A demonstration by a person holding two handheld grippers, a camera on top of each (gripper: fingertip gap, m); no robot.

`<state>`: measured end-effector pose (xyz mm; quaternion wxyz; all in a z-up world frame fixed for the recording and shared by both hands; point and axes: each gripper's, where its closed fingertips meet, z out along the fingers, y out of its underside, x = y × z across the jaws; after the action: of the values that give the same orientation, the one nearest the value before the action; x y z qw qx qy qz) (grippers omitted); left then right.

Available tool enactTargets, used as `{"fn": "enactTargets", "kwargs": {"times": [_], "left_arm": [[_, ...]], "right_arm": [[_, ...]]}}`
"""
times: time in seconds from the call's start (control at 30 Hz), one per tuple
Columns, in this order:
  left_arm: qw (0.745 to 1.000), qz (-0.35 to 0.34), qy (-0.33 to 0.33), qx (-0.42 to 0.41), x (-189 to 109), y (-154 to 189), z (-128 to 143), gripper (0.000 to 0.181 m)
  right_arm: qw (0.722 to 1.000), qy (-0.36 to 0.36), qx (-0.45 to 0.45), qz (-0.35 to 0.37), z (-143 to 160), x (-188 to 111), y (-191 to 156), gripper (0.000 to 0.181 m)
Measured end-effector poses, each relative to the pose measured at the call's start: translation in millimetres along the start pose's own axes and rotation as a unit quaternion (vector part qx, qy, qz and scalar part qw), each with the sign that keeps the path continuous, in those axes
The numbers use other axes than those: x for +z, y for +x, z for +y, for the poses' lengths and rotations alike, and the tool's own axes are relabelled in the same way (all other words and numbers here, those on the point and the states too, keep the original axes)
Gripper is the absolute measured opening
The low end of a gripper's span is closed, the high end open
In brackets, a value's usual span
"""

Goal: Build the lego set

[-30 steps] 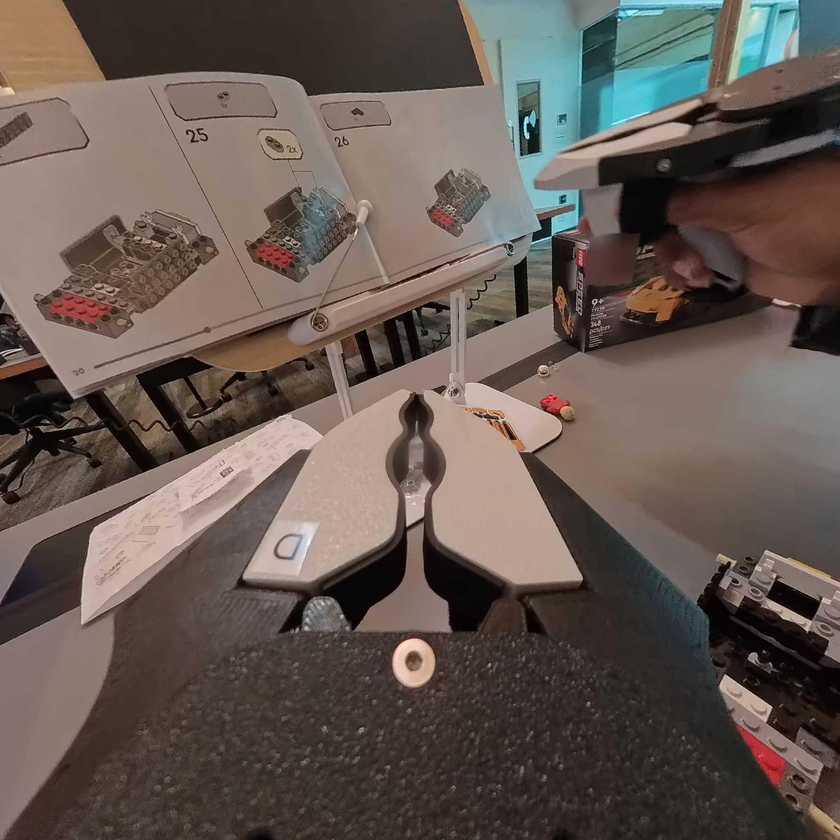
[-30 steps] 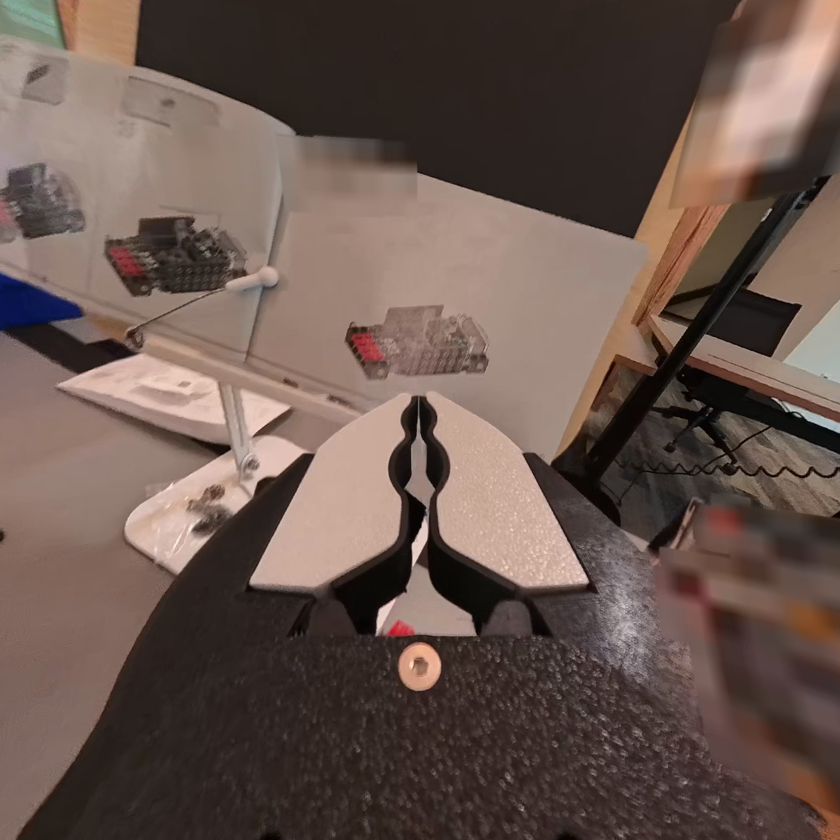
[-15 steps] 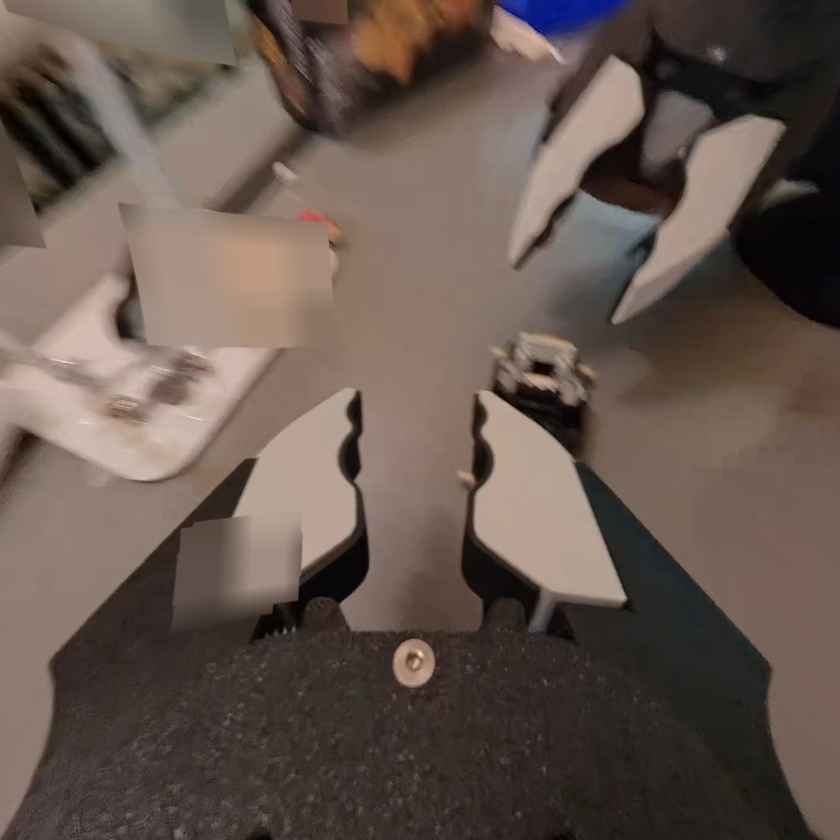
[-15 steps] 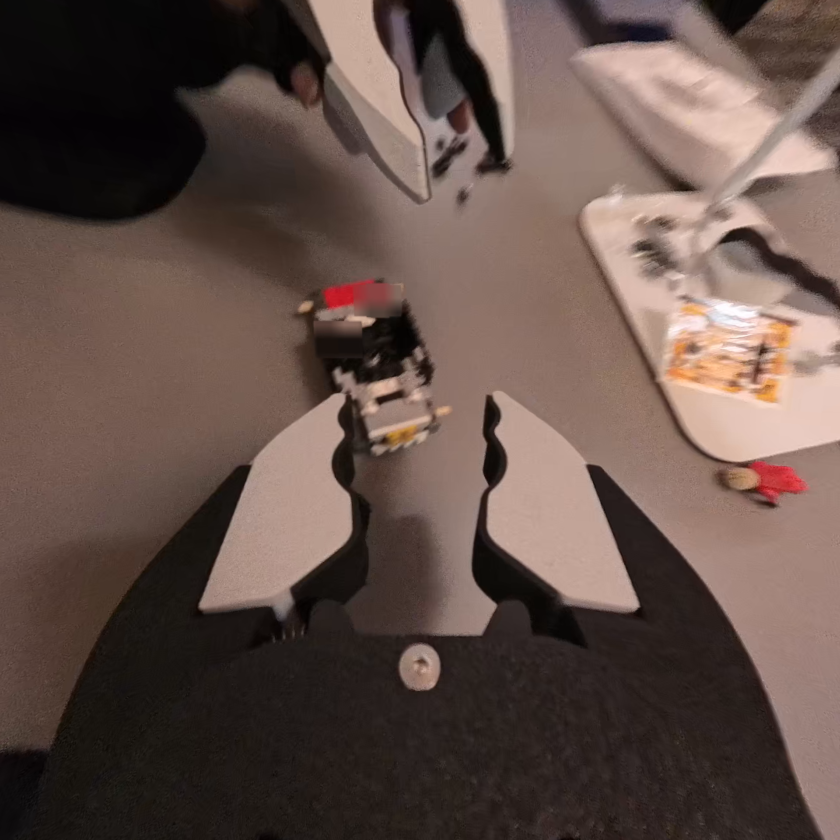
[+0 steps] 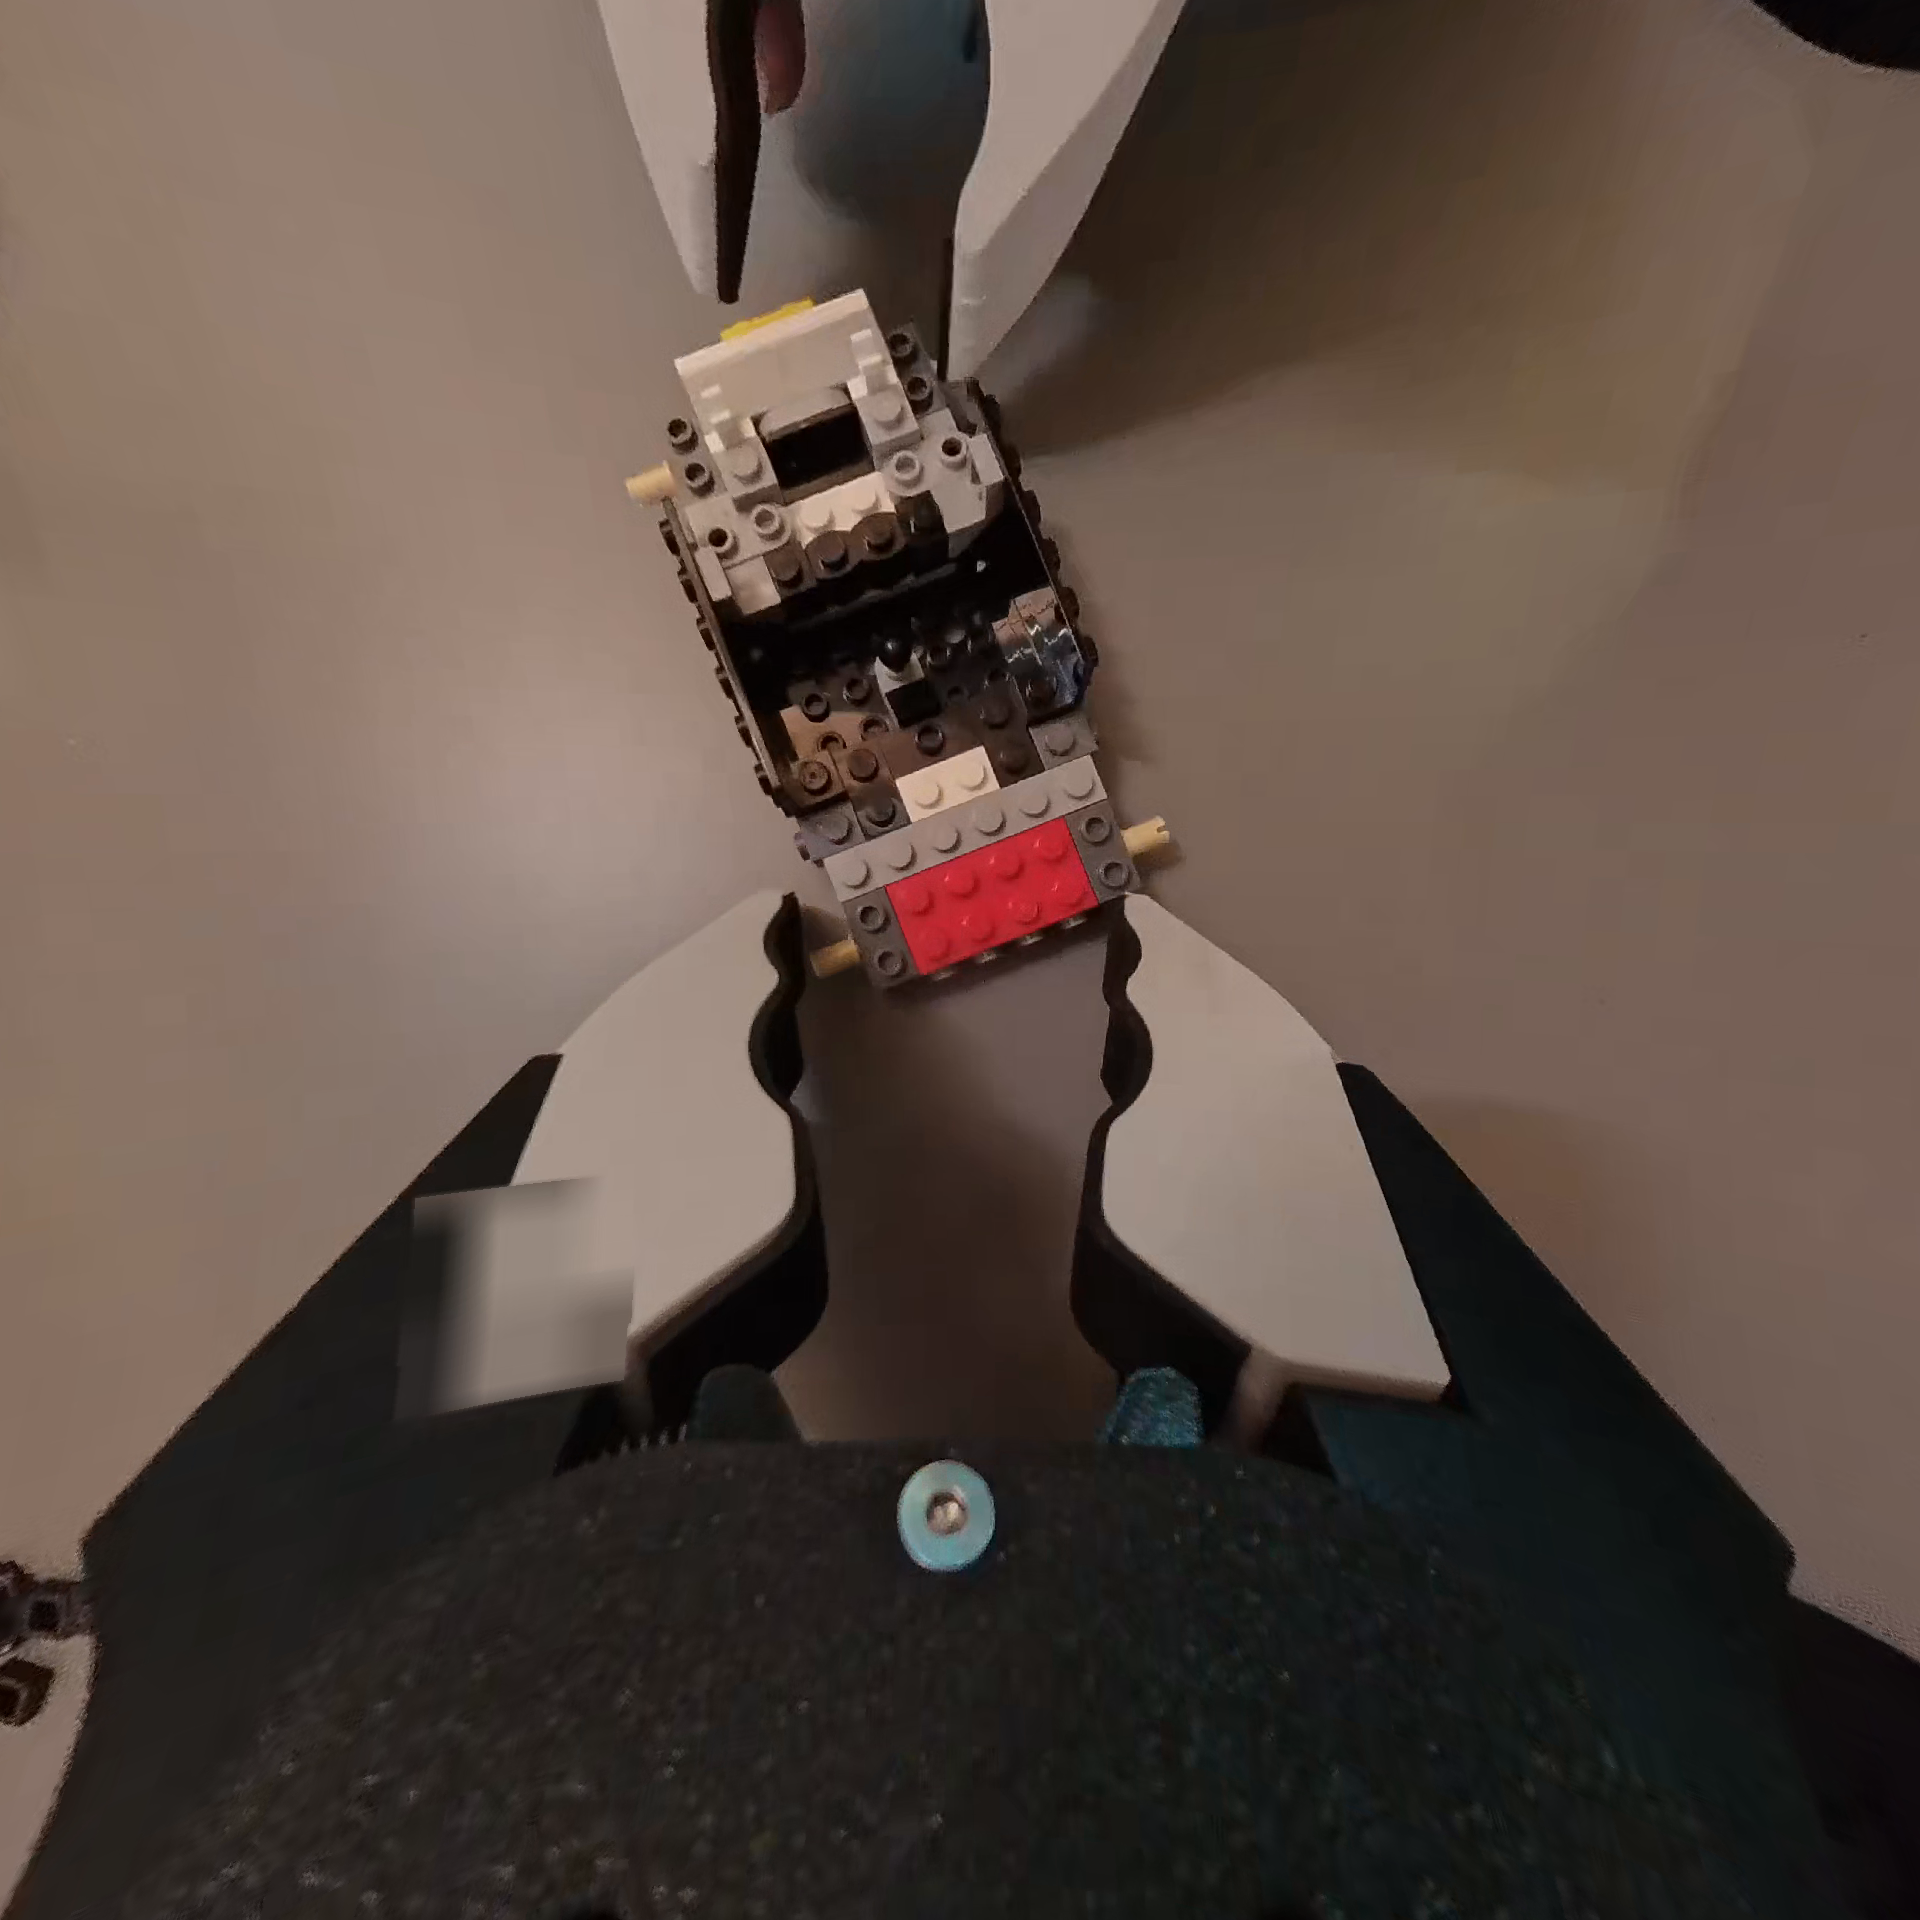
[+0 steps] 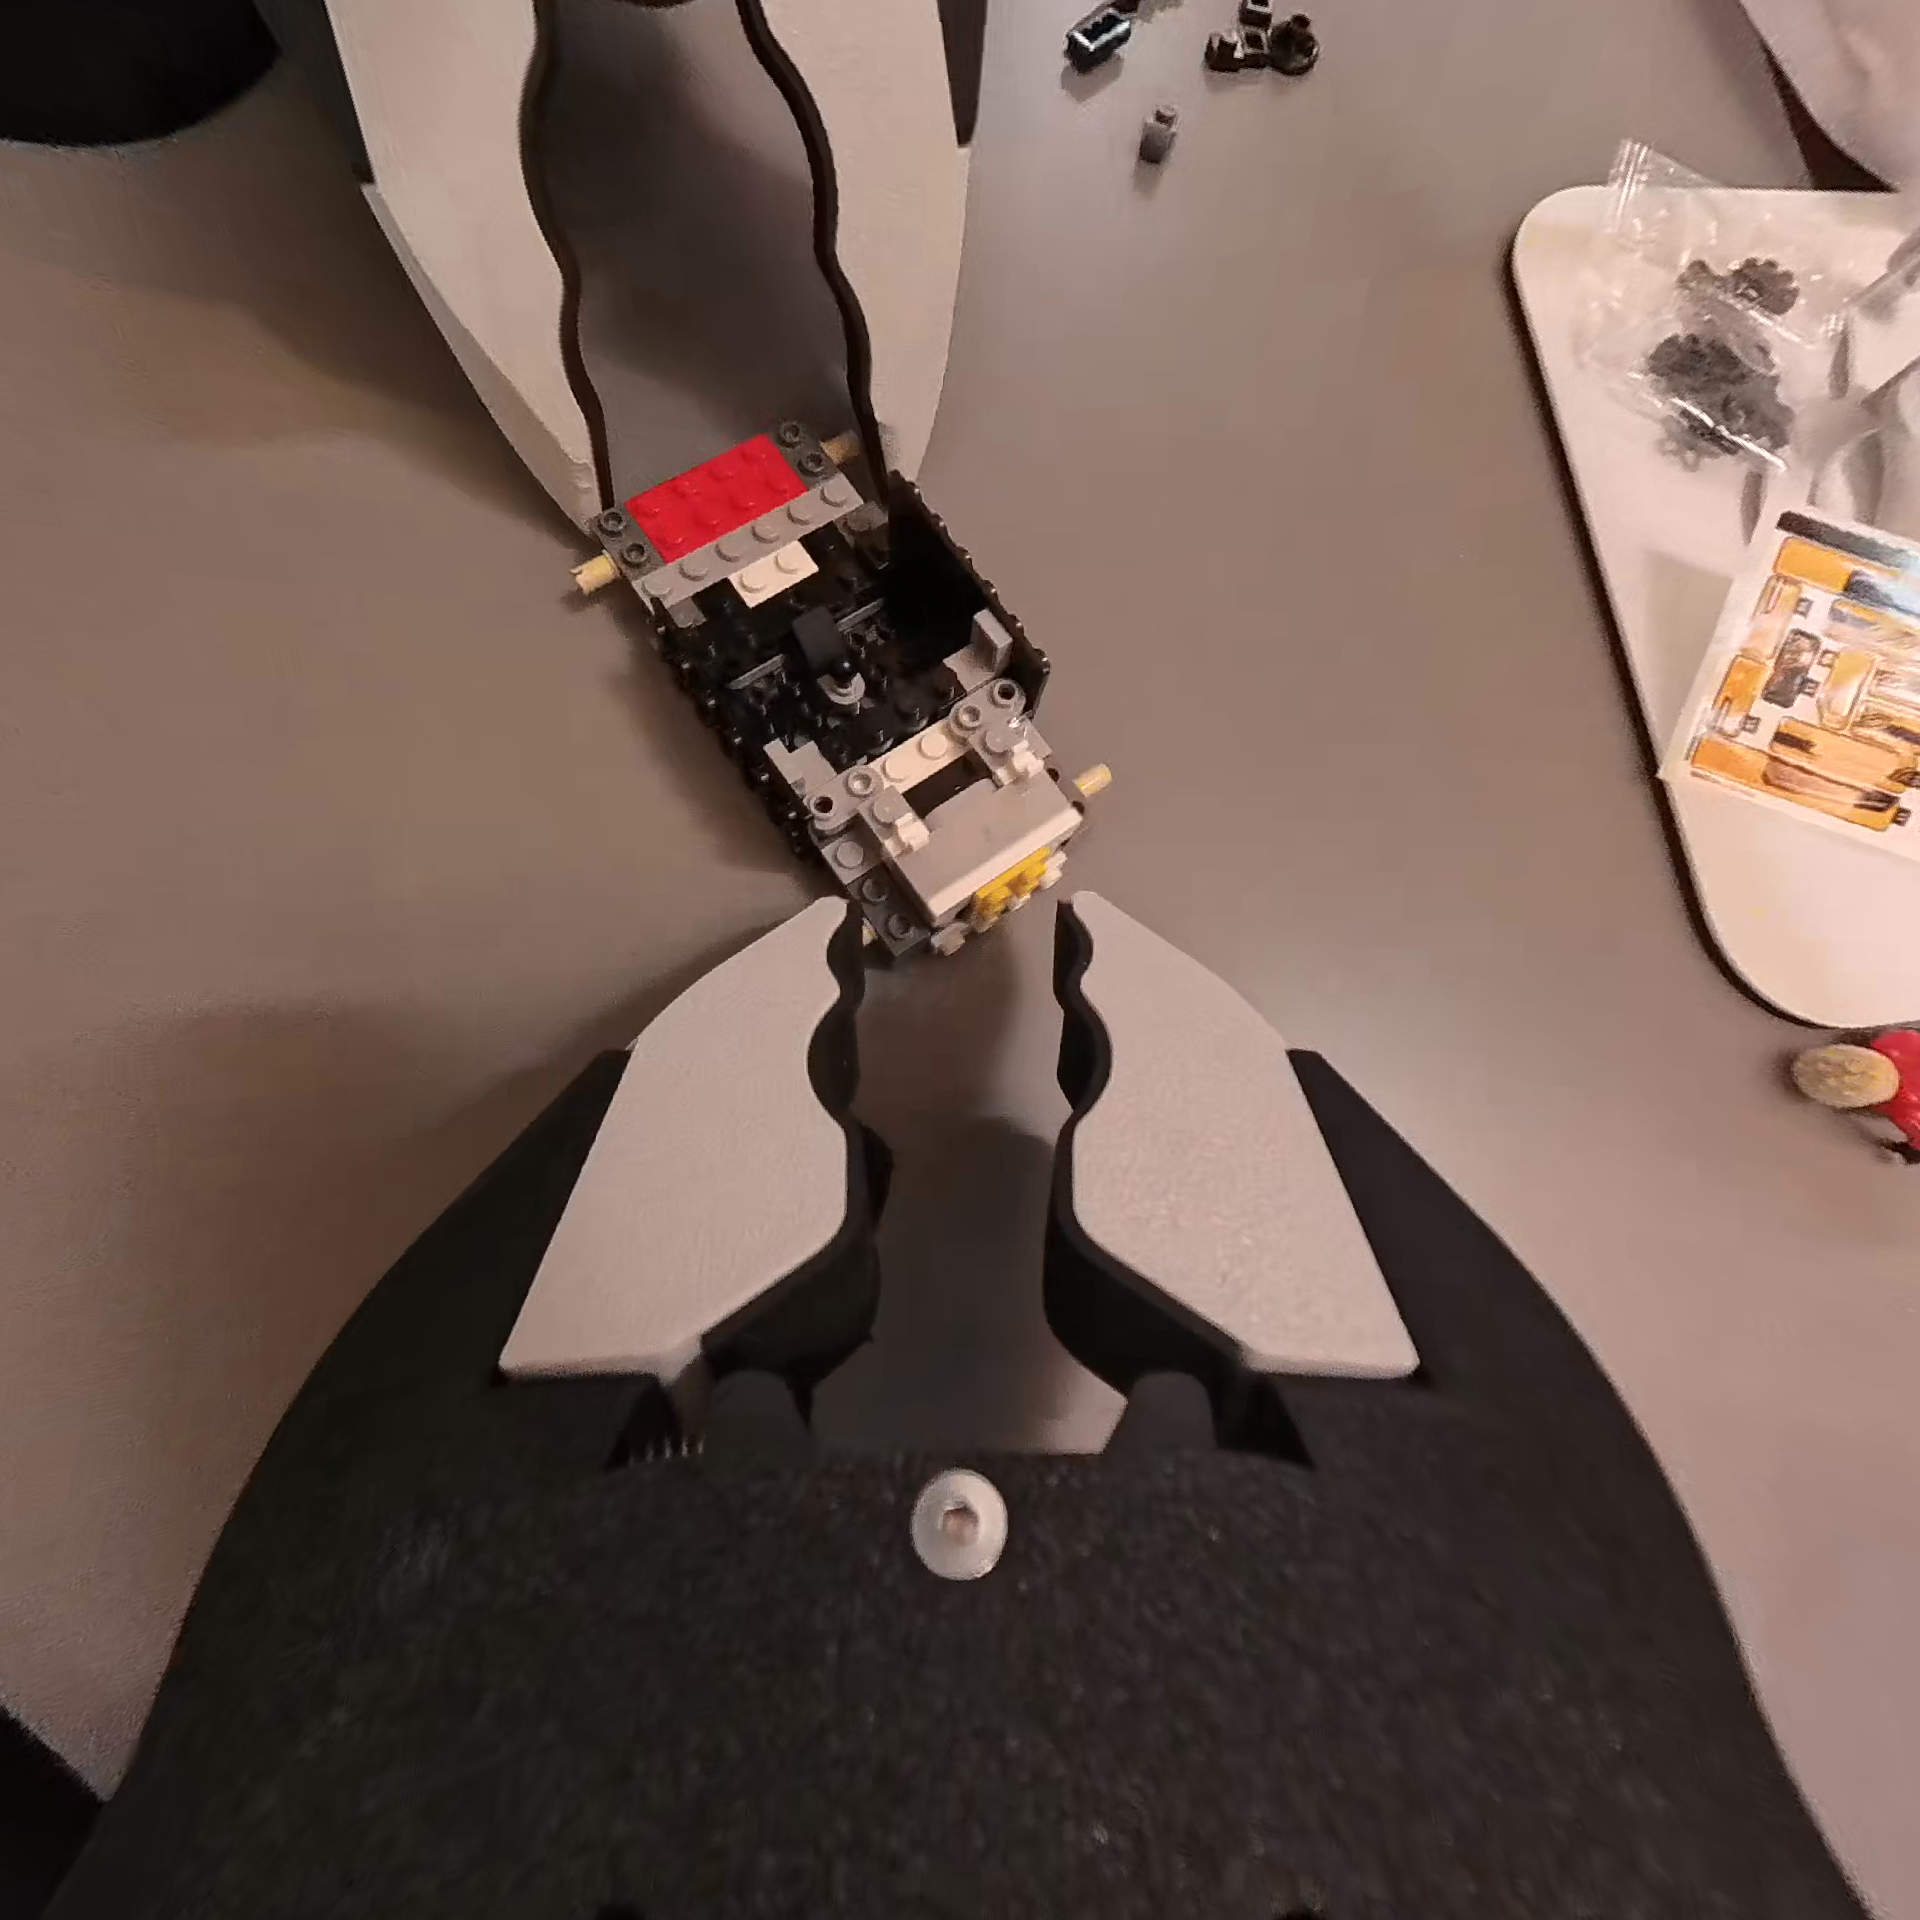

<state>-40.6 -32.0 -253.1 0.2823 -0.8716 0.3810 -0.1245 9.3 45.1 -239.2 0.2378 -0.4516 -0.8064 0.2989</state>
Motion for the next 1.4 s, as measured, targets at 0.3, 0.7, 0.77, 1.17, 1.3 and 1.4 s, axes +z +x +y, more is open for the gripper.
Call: {"fn": "enactTargets", "kwargs": {"times": [0.3, 0.7, 0.77, 1.17, 1.3, 1.4], "left_arm": [[0.977, -0.104, 0.177, -0.062, -77, -33, -38, 0.041], [0.73, -0.574, 0.219, -0.3, -364, -104, 159, 0.0], [0.722, -0.576, 0.123, -0.364, -389, -111, 214, 0.0], [0.728, -0.304, -0.256, -0.558, -317, -137, 375, 0.035], [0.706, -0.285, -0.271, -0.589, -309, -144, 394, 0.033], [0.698, -0.271, -0.281, -0.601, -305, -144, 402, 0.032]], "right_arm": [[0.996, 0.073, 0.024, 0.043, -20, -28, 8, 0.036], [0.954, 0.229, 0.074, 0.178, -61, -80, 46, 0.0], [0.952, 0.237, 0.078, 0.178, -63, -80, 45, 0.0], [0.936, 0.229, 0.117, 0.242, -50, -89, 65, 0.002], [0.934, 0.228, 0.123, 0.245, -48, -90, 66, 0.002], [0.937, 0.223, 0.123, 0.24, -45, -87, 66, 0.002]]}}
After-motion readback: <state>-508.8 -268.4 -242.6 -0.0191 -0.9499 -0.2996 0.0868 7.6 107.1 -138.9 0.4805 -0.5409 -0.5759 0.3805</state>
